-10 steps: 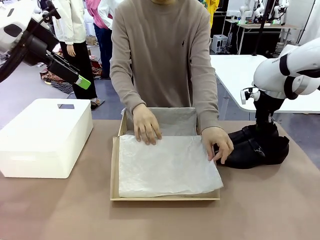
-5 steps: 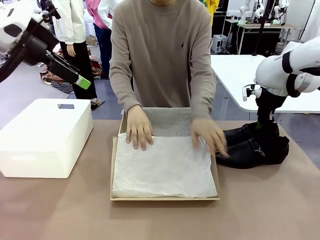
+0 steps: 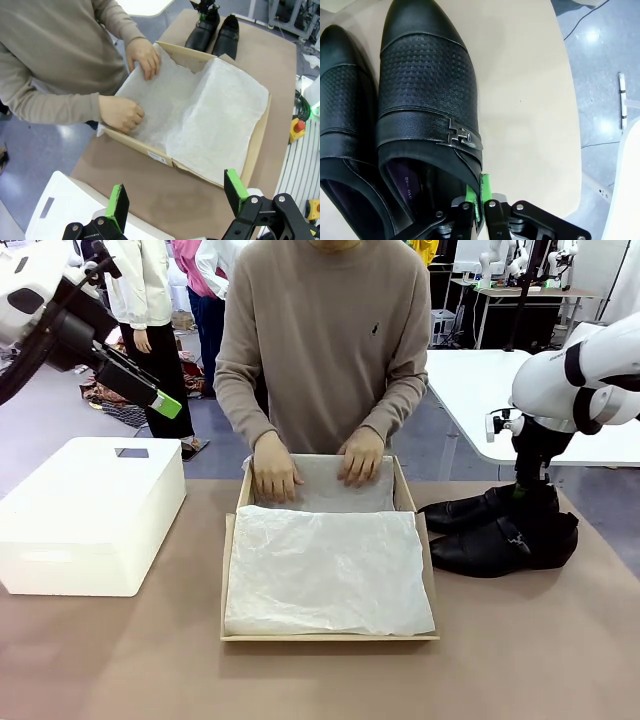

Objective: Pack the shoes into the box.
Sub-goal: Place one shoe of the Shoes into the Shoes Box.

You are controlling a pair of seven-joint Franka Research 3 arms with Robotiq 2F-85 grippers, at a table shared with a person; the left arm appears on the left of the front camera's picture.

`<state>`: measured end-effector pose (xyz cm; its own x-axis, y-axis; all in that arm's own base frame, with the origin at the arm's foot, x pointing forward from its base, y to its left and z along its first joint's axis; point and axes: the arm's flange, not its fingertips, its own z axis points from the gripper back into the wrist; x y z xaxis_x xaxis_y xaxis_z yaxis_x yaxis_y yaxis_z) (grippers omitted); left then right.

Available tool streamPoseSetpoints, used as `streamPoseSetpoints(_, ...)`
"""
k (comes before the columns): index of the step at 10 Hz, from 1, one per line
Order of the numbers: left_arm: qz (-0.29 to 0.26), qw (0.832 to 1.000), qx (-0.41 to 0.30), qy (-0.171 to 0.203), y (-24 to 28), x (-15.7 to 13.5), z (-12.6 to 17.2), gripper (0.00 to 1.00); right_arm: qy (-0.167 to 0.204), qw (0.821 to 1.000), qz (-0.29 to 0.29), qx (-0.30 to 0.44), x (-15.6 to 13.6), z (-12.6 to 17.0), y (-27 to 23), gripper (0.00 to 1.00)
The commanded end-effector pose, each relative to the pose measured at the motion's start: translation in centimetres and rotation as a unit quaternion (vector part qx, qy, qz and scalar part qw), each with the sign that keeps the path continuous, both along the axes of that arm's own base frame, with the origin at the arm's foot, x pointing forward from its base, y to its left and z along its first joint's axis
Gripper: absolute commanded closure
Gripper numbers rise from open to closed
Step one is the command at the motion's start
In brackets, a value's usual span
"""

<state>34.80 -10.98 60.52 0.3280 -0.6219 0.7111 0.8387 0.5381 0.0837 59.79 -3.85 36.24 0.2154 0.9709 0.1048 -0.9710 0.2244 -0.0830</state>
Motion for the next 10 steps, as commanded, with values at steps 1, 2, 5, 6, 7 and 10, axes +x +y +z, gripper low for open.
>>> streamPoseSetpoints(1, -0.005, 1.0, -0.006, 0.001, 0.1, 0.0, 0.0, 0.0, 0.004, 1.0, -0.003, 0.004, 0.2, 1.7, -0.5, 1.0)
streamPoseSetpoints(2, -0.005, 1.0, -0.006, 0.001, 0.1, 0.0, 0.0, 0.0, 0.009, 1.0, -0.004, 0.0, 0.3, 2.1, -0.8, 1.0)
streamPoseSetpoints(5, -0.005, 1.0, -0.006, 0.001, 0.1, 0.0, 0.0, 0.0, 0.03, 1.0, -0.003, 0.006, 0.7, 4.3, -1.6, 1.0)
streamPoseSetpoints(6, -0.005, 1.0, -0.006, 0.001, 0.1, 0.0, 0.0, 0.0, 0.04, 0.999, 0.002, 0.006, 0.8, 4.9, -1.7, 1.0)
streamPoseSetpoints(7, -0.005, 1.0, -0.006, 0.001, 0.1, 0.0, 0.0, 0.0, 0.046, 0.999, 0.0, -0.001, 1.0, 5.7, -1.9, 1.0)
streamPoseSetpoints(10, -0.005, 1.0, -0.006, 0.001, 0.1, 0.0, 0.0, 0.0, 0.048, 0.999, 0.0, -0.019, 0.7, 9.0, -2.1, 1.0)
